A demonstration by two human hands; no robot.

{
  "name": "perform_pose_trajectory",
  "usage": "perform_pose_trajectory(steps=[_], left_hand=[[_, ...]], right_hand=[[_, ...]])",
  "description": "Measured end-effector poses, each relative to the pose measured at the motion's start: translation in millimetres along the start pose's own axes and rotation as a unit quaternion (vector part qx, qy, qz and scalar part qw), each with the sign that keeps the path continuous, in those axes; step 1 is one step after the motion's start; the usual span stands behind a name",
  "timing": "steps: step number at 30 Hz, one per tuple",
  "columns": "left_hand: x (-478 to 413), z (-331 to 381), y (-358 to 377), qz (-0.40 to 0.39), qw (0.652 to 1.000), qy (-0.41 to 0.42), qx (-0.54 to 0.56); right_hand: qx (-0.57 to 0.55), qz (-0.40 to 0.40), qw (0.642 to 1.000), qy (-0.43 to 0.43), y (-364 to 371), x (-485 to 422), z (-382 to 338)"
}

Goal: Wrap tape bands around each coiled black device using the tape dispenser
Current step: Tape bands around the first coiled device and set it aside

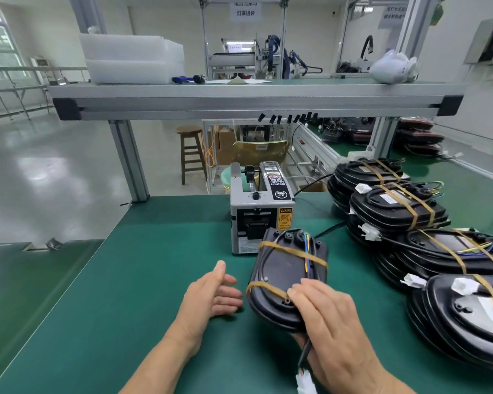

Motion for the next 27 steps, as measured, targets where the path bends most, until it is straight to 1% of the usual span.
perform_pose_trajectory(steps=[2, 5, 7, 11, 13, 16, 21, 24, 26, 27], left_hand=[[-1.5, -0.6, 0.8, -0.030, 0.999, -0.018, 0.022], [-4.7, -3.2, 4.7, -0.072, 0.996, -0.038, 0.026], [-5.6, -1.6, 5.4, -0.083, 0.995, -0.040, 0.036], [-9.8, 0.9, 4.2, -0.072, 0.994, -0.044, 0.066], [-12.1, -0.7, 3.6, -0.045, 0.994, -0.047, 0.089], [-14.1, -3.1, 0.9, -0.002, 0.992, -0.031, 0.122], [-16.1, -8.0, -3.4, -0.008, 0.984, 0.013, 0.179], [-15.4, -7.9, -2.9, -0.017, 0.982, 0.035, 0.187], [-14.4, -8.6, -2.3, -0.025, 0.981, 0.053, 0.187], [-13.5, -9.0, -1.8, -0.029, 0.980, 0.062, 0.189]], right_hand=[[0.005, -0.011, 0.999, -0.030, 4.9, 4.0, -6.3], [-0.004, -0.031, 0.997, -0.068, 12.4, 3.9, -13.7], [-0.008, -0.041, 0.996, -0.085, 16.7, 1.8, -14.9], [-0.021, -0.063, 0.991, -0.116, 19.7, -3.7, -5.3], [-0.039, -0.072, 0.989, -0.124, 21.6, -6.6, 0.9], [-0.057, -0.088, 0.987, -0.125, 25.2, -10.6, 8.6], [-0.052, -0.154, 0.980, -0.115, 30.6, -13.2, 20.0], [-0.089, -0.176, 0.976, -0.094, 33.1, -9.1, 25.7], [-0.148, -0.143, 0.978, -0.017, 34.9, -7.8, 33.7], [-0.198, -0.119, 0.972, 0.049, 36.9, -8.6, 38.9]])
Point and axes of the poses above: each hand's wrist, its own x-axis away from the middle knuckle, its own y-axis out of the palm, z = x × y, the point moved 3 cm from there along -x, towards the middle knuckle, and after that the axes turned 11 degrees about -z, right-handed, at the moved point
